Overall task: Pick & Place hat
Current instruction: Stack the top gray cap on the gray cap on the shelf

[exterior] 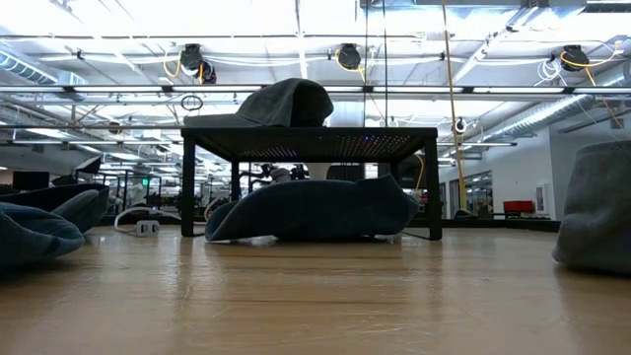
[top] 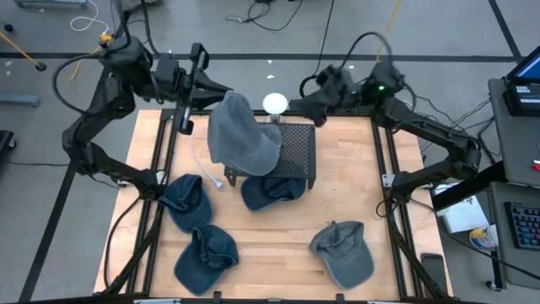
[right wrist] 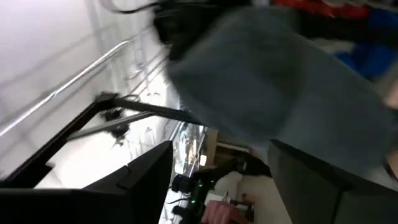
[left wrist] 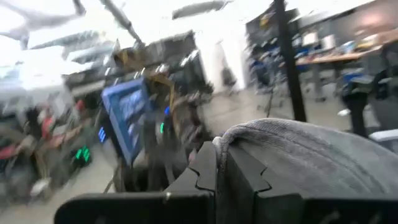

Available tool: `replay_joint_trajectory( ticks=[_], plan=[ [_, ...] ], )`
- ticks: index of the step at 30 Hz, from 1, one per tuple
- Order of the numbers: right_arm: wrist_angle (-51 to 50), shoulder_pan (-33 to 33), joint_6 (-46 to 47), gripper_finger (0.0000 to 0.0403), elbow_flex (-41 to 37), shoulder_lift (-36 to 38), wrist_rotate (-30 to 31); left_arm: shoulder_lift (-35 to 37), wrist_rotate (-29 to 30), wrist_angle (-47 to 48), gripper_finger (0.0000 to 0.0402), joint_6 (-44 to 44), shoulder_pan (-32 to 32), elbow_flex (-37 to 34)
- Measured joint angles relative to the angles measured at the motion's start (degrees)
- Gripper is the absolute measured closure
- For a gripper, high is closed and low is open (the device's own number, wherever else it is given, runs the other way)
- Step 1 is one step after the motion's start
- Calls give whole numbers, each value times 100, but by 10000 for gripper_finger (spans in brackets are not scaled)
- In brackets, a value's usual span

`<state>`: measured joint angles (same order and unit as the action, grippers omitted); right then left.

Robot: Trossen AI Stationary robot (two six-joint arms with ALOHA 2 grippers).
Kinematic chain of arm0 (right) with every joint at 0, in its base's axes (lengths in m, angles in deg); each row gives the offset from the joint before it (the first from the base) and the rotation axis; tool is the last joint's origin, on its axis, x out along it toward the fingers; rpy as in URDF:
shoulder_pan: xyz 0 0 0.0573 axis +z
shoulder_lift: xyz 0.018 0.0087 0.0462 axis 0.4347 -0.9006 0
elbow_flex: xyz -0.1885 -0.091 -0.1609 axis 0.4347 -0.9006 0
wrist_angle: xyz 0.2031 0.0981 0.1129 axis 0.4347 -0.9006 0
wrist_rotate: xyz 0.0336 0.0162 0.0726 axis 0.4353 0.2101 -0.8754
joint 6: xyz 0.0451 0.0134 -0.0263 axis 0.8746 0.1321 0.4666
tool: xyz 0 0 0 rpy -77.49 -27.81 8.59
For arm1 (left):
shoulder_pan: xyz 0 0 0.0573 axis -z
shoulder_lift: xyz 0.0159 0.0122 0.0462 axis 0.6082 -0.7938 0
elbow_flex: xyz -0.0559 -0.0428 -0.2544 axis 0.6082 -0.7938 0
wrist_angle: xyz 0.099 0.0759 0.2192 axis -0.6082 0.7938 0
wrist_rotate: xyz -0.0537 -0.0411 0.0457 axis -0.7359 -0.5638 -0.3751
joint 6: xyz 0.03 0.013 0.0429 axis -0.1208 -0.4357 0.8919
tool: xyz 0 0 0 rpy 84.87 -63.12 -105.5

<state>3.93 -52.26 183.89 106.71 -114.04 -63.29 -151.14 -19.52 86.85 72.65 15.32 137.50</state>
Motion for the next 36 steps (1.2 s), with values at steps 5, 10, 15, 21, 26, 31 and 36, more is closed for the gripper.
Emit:
replay_joint_trajectory(
  ticks=[5, 10, 15, 21, 26, 31, 36],
  plan=[
    [-258, 184, 148, 150, -362, 31, -25, -177, -788, -811, 390, -163, -184, -2],
    [233, 222, -128, 149, -728, 26, -182, -463, -1469, -1783, 390, -644, -232, 0],
    [657, 261, -1214, 149, -996, 24, -171, -822, -1874, -2978, 390, -1435, -212, -7],
    [806, 368, -2788, 149, -1085, 22, -123, -1224, -2029, -4044, 390, -2178, -159, -7],
    [855, 621, -3230, 149, -1087, -32, -118, -1449, -2035, -4438, 390, -2420, -100, -7],
    [993, 1018, -3441, 149, -1087, -174, 15, -1625, -1996, -4645, 390, -2417, -30, -7],
    [1231, 1192, -3624, 149, -1092, -306, 129, -1672, -1898, -4820, 390, -2363, 93, -9]
  ],
)
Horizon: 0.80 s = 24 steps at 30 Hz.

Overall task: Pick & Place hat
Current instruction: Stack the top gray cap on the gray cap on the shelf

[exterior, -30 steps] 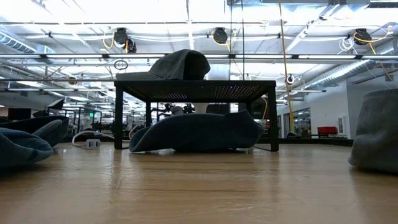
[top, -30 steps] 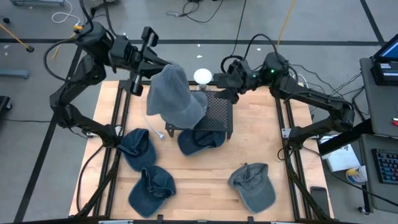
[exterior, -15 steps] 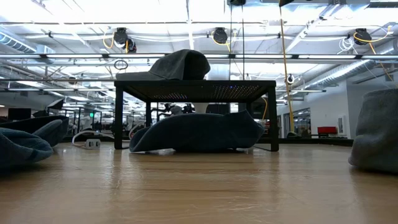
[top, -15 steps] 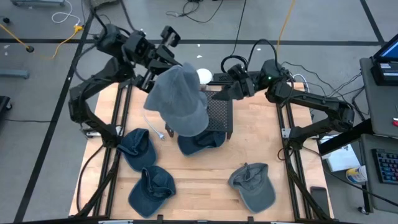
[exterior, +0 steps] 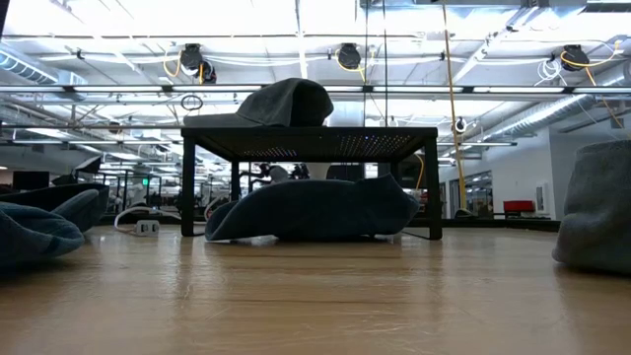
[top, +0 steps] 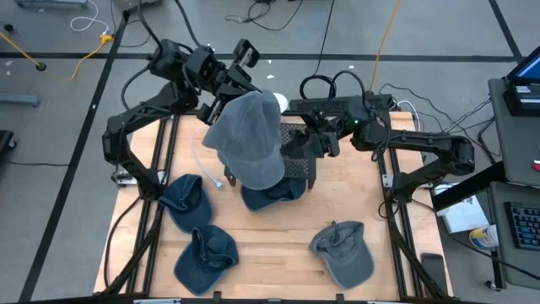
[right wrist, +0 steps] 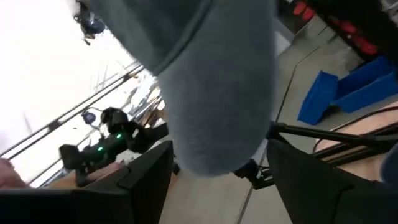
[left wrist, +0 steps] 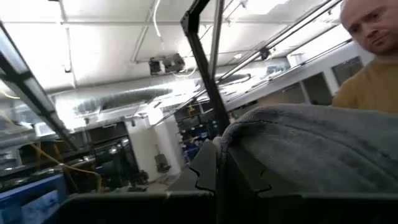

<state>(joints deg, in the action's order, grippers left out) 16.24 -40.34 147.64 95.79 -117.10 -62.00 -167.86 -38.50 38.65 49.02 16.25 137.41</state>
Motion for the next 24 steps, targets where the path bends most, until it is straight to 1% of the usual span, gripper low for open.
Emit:
replay_joint_trajectory(
  ticks=[2, 5, 10, 13, 18, 24],
  plan=[
    [30, 7, -54, 149, 0, 9, 221, -24, -4, -145, 390, -82, 28, -2],
    [-68, -28, -246, 149, 0, 17, 368, -17, 24, -209, 390, -102, 96, -2],
    [77, -11, 130, 149, 0, 8, 361, -11, 41, -202, 390, -46, 181, -2],
    [543, 192, 130, 149, 3, -125, 311, -15, 65, -188, 390, 64, 224, -2],
    [1600, 401, 653, 149, 9, -276, 171, -13, 94, -160, 390, 129, 225, -2],
    [1801, 431, 807, 153, 6, -286, 160, -15, 51, -122, 390, -27, 225, -2]
  ],
)
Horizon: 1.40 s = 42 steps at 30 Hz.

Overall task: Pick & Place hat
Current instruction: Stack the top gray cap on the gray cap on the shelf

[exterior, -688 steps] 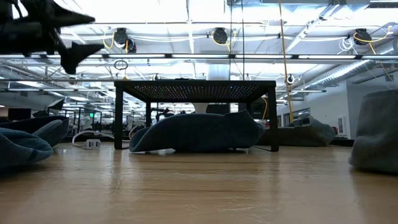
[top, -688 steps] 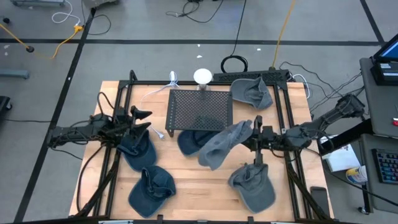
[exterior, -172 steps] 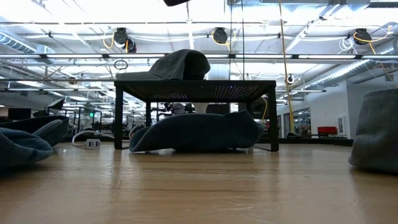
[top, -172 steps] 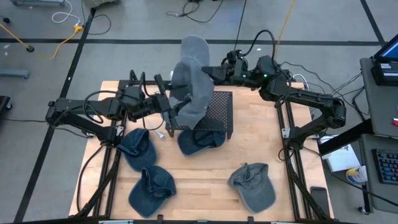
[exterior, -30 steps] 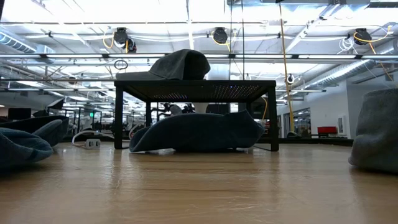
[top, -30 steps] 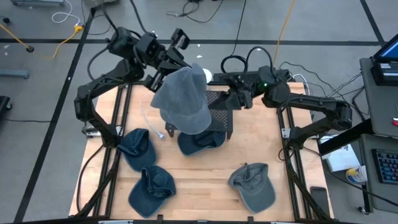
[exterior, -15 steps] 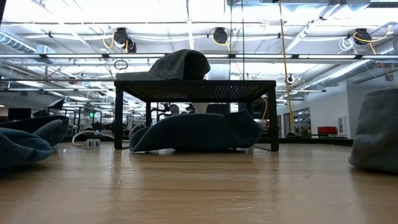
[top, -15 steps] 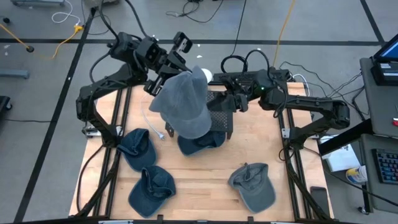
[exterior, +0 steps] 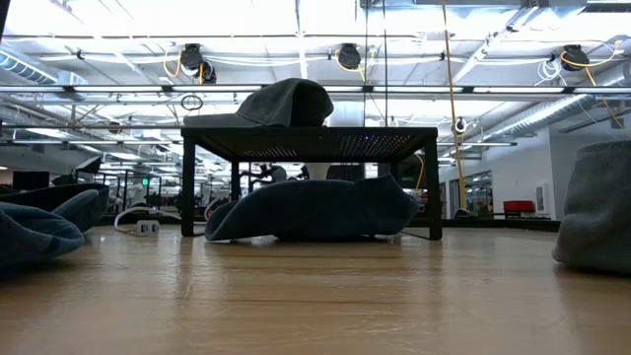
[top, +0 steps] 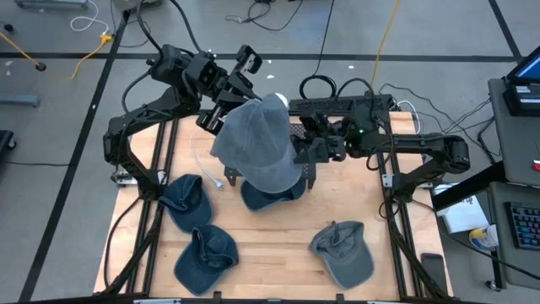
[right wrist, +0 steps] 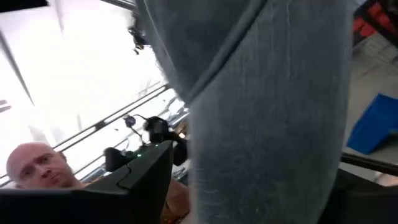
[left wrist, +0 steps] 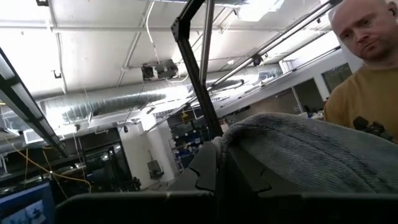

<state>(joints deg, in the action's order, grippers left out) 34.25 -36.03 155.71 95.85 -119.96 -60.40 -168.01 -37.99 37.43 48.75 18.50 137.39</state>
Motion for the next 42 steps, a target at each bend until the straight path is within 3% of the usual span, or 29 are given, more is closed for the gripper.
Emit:
replay_joint_trajectory(
  ticks=[5, 11, 13, 23, 29, 35, 42],
  plan=[
    [233, 24, 178, 206, 1, 111, -153, 2, -9, 180, 390, -34, 0, 0],
    [219, 67, 433, 363, 1, 137, -156, 5, 169, 475, 360, -88, -7, 2],
    [217, 82, 514, 387, 1, 137, -160, 4, 181, 482, 347, -191, -47, 2],
    [102, -104, 489, 398, -1, 625, -481, 129, 466, 927, 274, -1007, -572, 4],
    [-787, -381, -270, 400, -1, 1234, -387, 191, 475, 1032, 217, -1316, -957, 7],
    [-1578, -575, -1675, 400, 0, 1830, 692, 278, 513, 1222, 200, -1833, -1329, 13],
    [-1593, -577, -3226, 401, -1, 2039, 2156, 321, 329, 2051, 199, -1873, -1421, 7]
  ],
)
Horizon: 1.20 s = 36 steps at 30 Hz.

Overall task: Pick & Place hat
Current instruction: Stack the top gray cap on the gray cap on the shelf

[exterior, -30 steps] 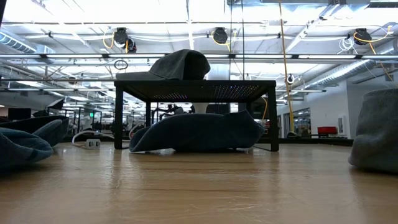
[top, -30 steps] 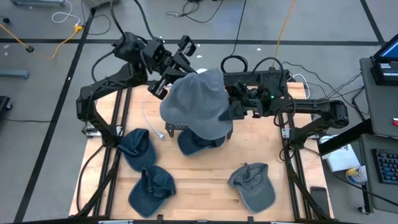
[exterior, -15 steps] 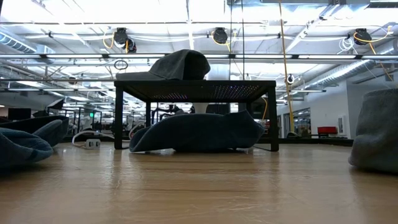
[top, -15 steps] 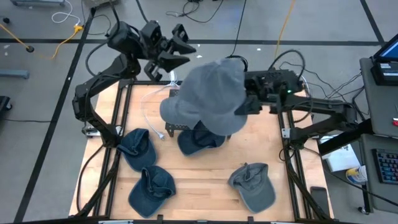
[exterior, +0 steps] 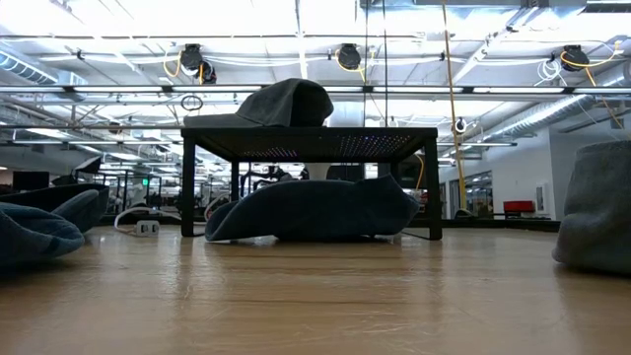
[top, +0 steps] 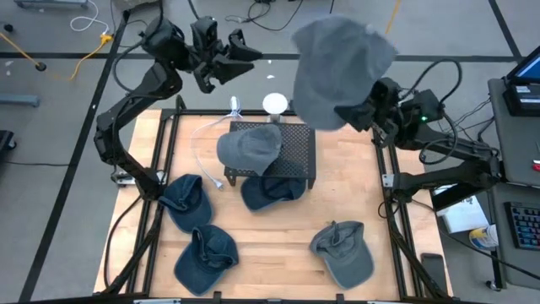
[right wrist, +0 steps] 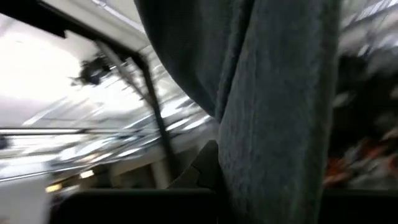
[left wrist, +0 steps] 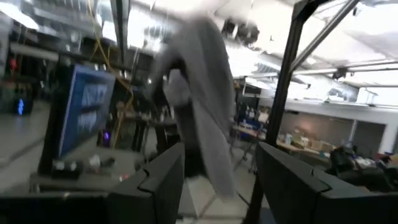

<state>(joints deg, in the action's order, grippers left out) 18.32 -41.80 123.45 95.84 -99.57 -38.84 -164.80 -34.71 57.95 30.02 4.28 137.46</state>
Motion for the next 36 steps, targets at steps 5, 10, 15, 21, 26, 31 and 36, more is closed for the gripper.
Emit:
replay_joint_trajectory(
  ticks=[5, 10, 15, 21, 26, 31, 36],
  plan=[
    [512, -2, -940, 401, 2, -78, 636, -15, -45, 499, 199, 32, 102, -8],
    [1052, 0, -1083, 401, 2, -342, 720, -13, -6, 664, 199, 27, 282, -4],
    [1151, 3, -842, 401, 2, -649, 701, -11, 135, 750, 199, 93, 456, -4],
    [1653, 253, -802, 401, 0, -992, 698, -15, 736, 1330, 199, 209, 521, -4],
    [1686, 423, -846, 401, 0, -1190, 698, -15, 965, 1608, 199, 254, 545, -7],
    [1810, 437, -802, 401, 2, -1293, 666, -15, 914, 1571, 199, 265, 713, -7],
    [1814, 439, -798, 401, 2, -1300, 574, -11, 539, 1478, 199, 237, 814, -4]
  ],
)
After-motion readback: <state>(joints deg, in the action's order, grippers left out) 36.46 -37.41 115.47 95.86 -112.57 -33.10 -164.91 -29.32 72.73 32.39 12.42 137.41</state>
